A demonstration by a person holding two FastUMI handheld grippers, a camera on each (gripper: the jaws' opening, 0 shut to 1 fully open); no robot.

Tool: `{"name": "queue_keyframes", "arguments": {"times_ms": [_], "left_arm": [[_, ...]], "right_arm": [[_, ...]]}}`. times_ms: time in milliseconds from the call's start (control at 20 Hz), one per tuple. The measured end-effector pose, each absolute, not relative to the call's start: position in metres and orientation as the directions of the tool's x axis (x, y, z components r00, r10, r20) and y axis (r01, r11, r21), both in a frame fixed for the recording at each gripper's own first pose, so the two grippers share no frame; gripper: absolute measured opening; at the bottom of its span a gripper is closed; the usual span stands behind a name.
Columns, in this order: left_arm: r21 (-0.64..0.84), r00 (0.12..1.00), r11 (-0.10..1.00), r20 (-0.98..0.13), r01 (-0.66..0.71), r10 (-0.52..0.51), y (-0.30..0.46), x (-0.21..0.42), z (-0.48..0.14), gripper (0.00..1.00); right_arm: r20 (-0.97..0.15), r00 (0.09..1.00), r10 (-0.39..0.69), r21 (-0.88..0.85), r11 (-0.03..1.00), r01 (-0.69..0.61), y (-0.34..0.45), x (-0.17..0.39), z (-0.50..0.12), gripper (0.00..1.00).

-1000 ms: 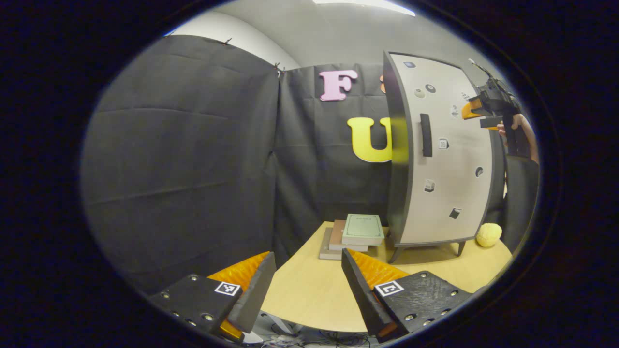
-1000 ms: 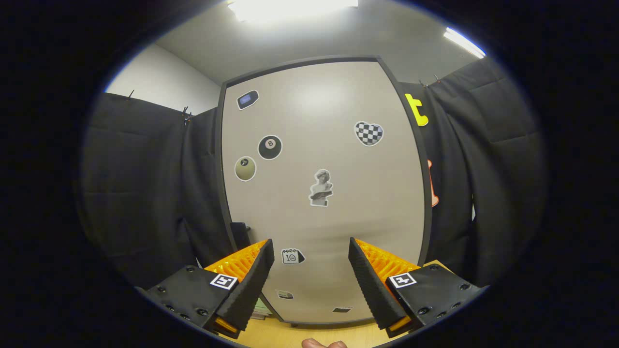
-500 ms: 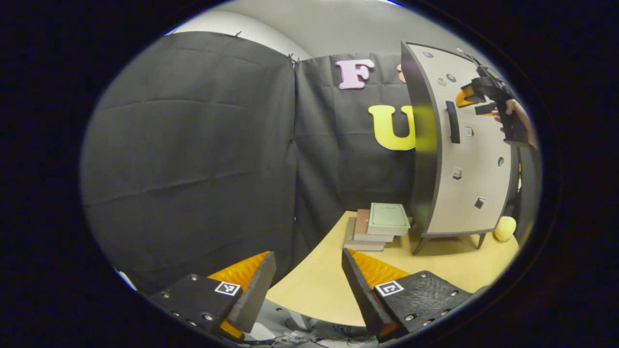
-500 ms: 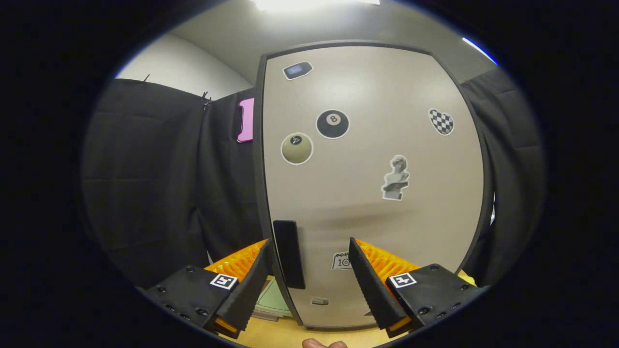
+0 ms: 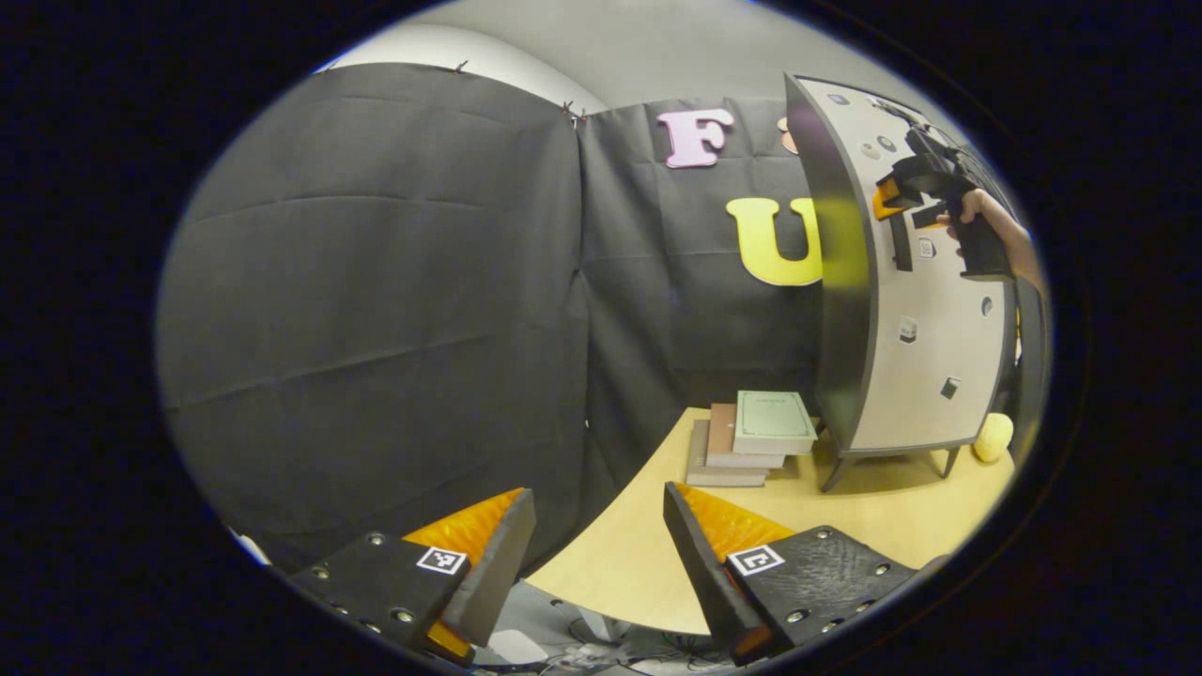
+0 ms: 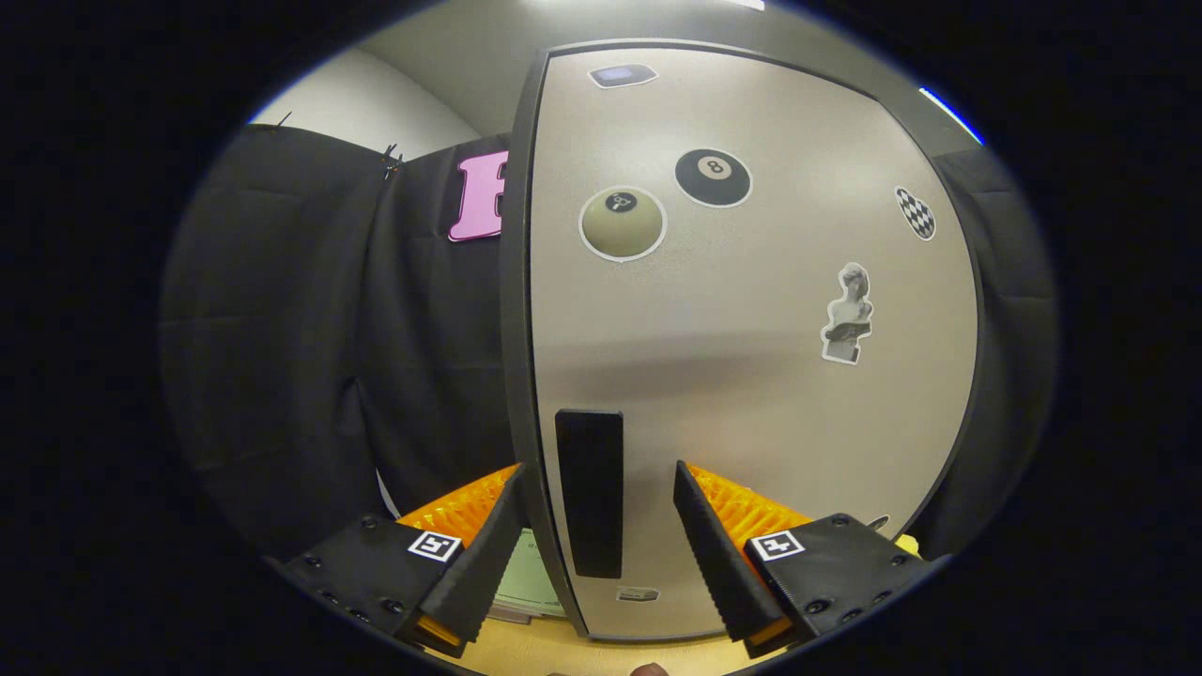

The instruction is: Open the cabinet door with the right hand, grasp the bottle in the cabinet with the left hand and place it on the coaster, then close the cabinet door with the right hand.

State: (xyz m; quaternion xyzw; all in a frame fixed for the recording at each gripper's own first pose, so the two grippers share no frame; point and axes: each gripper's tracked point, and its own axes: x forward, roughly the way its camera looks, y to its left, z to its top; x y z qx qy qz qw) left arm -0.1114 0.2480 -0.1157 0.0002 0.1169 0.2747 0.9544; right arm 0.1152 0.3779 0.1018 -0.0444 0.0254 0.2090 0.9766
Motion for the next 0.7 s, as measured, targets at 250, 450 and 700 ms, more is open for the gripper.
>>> {"name": "queue_keyframes", "arguments": {"times_ms": [250,450,700], "left_arm": [[0.028,0.802,0.829,-0.233,-0.559,0.549,0.262,-0.119,-0.120,0.85],[0.010,0.802,0.824,-0.222,-0.567,0.555,0.263,-0.123,-0.112,0.85],[0.025,0.813,0.836,-0.223,-0.548,0.539,0.258,-0.123,-0.119,0.85]], "right_arm": [[-0.094,0.904,0.416,-0.075,0.903,-0.423,0.392,0.114,0.097,0.60],[-0.104,0.921,0.376,-0.061,0.922,-0.383,0.385,0.123,0.097,0.39],[-0.105,0.913,0.395,-0.069,0.913,-0.403,0.384,0.122,0.097,0.29]]}}
